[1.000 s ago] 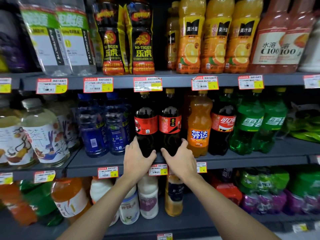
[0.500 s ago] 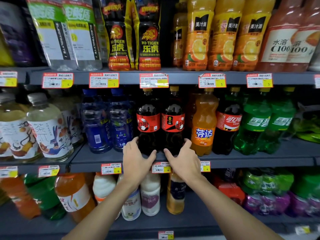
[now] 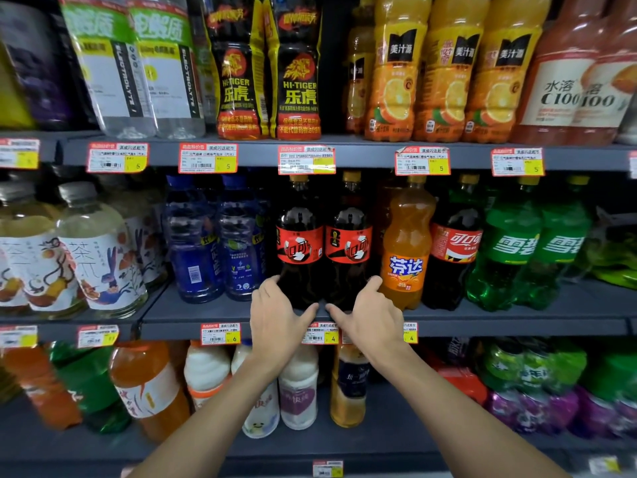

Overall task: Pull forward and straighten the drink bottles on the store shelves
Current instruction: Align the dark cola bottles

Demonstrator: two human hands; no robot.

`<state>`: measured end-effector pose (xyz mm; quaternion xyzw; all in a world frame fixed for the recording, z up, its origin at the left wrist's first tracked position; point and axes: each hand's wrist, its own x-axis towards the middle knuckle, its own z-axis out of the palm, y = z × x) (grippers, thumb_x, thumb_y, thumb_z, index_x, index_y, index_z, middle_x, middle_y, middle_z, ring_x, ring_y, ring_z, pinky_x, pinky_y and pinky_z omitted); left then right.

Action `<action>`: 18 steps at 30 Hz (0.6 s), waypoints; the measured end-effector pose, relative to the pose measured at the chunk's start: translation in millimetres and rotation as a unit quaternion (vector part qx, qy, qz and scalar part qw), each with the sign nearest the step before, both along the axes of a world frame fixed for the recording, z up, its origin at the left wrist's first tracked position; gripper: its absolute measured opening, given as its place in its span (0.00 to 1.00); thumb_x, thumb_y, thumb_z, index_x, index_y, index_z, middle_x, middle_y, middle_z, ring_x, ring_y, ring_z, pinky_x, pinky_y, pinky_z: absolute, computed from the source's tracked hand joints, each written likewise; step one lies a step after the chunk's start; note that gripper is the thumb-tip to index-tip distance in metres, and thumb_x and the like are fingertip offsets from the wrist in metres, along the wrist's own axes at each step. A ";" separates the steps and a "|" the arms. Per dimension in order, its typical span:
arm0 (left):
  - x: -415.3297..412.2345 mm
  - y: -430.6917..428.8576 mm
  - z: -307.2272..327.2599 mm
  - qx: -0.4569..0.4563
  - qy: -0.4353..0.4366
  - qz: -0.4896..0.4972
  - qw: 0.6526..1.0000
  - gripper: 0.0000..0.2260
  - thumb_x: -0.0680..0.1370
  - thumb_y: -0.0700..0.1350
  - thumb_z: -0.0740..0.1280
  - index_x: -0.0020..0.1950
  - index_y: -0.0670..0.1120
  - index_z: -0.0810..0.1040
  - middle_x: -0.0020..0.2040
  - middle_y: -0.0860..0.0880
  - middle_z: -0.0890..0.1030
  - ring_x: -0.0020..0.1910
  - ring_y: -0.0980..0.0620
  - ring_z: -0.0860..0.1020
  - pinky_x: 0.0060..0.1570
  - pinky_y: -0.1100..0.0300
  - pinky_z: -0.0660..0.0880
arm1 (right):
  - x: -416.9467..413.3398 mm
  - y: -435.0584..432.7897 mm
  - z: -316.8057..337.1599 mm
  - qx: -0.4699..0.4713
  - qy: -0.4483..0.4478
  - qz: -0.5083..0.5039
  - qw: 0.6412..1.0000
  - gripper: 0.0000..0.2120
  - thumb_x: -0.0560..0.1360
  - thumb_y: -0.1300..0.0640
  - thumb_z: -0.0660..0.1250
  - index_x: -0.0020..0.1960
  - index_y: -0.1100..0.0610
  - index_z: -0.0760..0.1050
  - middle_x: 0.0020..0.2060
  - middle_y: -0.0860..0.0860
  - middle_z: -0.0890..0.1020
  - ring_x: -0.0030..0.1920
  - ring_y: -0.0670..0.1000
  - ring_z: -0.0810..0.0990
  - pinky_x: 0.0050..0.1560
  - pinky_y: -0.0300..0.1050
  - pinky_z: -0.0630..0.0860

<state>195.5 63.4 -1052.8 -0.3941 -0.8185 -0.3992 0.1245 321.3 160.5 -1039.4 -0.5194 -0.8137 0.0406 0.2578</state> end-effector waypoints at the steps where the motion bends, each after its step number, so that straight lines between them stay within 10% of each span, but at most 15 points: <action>1: 0.2 0.2 0.8 -0.004 -0.007 0.004 1.000 0.37 0.71 0.58 0.76 0.69 0.38 0.67 0.60 0.42 0.76 0.62 0.43 0.73 0.61 0.51 0.71 | 0.3 2.1 -0.4 0.007 -0.011 0.002 1.000 0.40 0.69 0.29 0.68 0.63 0.59 0.59 0.36 0.49 0.77 0.42 0.54 0.84 0.34 0.44 0.69; 18: -9.9 -2.1 -5.2 -0.003 0.002 -0.039 0.999 0.41 0.71 0.60 0.74 0.76 0.42 0.62 0.64 0.44 0.77 0.63 0.45 0.73 0.59 0.50 0.74 | 12.5 17.2 0.5 -0.034 -0.011 0.062 0.997 0.45 0.66 0.29 0.71 0.67 0.59 0.61 0.48 0.54 0.83 0.49 0.57 0.83 0.38 0.45 0.73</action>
